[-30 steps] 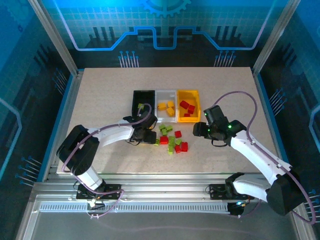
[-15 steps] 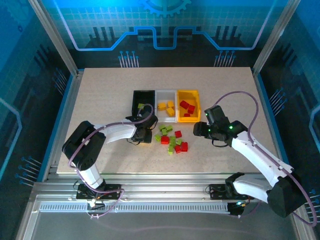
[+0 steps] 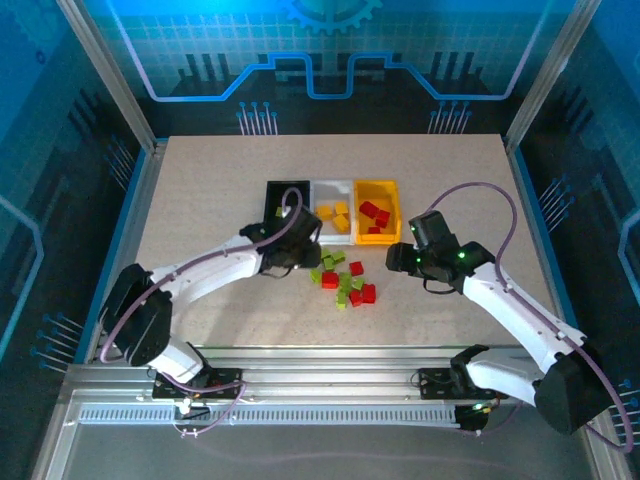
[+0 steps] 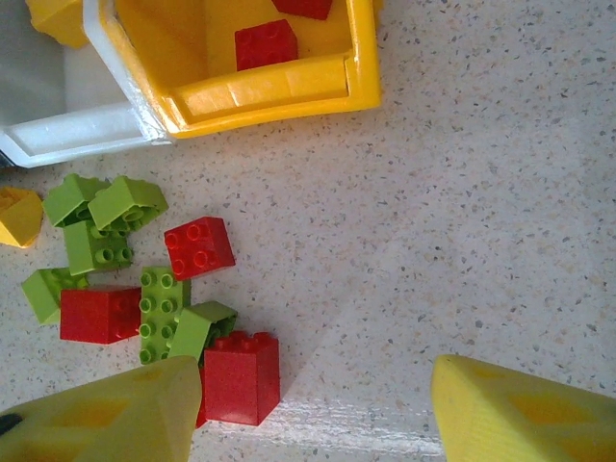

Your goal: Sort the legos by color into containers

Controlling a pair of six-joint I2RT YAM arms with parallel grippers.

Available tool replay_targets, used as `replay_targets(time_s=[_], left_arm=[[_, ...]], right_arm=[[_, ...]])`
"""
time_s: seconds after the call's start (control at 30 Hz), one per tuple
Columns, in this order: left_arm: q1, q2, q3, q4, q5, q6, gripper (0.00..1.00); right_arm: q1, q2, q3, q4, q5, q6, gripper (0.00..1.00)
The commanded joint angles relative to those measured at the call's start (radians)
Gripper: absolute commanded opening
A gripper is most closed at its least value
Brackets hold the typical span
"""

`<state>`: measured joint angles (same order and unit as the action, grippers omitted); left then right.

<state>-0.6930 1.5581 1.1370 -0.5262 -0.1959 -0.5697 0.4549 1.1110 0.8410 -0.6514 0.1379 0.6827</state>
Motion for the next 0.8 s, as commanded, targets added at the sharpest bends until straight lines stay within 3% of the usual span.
replay_targets(time_s=[0.0, 0.17, 0.33, 0.43, 0.57, 0.77], left_arm=[[0.045, 0.136, 0.154, 0.035, 0.027, -0.002, 0.33], [0.078, 0.357, 0.41, 0.028, 0.003, 0.025, 0.34], [0.118, 0.532, 0.603, -0.025, -0.012, 0.024, 0.42], [0.13, 0.589, 0.685, -0.06, -0.004, 0.018, 0.54], [0.121, 0.545, 0.695, -0.037, 0.038, 0.008, 0.8], [0.059, 0.312, 0.486, 0.028, 0.075, -0.001, 0.9]], right_arm=[[-0.015, 0.01, -0.019, 0.018, 0.0, 0.024, 0.65], [-0.019, 0.012, -0.03, 0.01, 0.015, 0.02, 0.65], [-0.022, -0.004, -0.033, 0.002, 0.012, 0.021, 0.65], [-0.024, -0.016, -0.026, -0.01, 0.013, 0.018, 0.65], [-0.024, -0.026, -0.022, -0.019, 0.008, 0.015, 0.66], [-0.024, -0.031, -0.028, -0.026, 0.012, 0.017, 0.66]])
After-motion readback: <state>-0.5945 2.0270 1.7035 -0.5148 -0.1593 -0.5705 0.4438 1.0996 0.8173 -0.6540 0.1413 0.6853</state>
